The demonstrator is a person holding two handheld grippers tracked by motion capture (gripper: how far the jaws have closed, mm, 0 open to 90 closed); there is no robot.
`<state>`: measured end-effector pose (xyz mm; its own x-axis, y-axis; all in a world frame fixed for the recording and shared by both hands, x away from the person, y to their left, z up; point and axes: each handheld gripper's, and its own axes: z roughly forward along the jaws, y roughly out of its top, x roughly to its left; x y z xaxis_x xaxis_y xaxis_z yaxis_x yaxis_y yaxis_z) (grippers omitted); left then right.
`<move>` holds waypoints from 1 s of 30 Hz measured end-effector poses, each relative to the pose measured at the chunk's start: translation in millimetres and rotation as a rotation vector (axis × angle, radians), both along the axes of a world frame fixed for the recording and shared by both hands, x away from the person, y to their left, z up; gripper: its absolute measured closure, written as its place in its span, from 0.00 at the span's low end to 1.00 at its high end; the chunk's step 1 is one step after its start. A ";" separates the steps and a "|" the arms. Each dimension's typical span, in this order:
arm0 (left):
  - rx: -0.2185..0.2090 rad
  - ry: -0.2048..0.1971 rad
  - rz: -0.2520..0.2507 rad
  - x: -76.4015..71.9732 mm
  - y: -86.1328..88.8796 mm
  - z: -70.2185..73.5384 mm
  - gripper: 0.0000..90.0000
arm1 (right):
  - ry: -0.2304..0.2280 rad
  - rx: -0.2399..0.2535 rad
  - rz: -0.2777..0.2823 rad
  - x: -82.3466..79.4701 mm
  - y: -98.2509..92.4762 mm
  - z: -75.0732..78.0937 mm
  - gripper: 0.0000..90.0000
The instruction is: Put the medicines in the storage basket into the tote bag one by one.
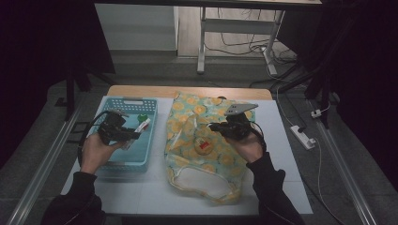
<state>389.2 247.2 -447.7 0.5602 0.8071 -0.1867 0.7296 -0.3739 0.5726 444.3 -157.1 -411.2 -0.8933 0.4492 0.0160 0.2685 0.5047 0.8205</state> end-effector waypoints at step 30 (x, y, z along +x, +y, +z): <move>-0.048 -0.015 -0.218 -35.7 -86.4 15.9 0.80 | -0.002 0.001 -0.007 0.0 -0.8 1.1 1.00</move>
<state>353.5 160.8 -431.8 0.7238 0.6565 -0.2125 0.6254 -0.4939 0.6041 444.3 -157.9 -410.0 -0.8902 0.4553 0.0145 0.2701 0.5020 0.8216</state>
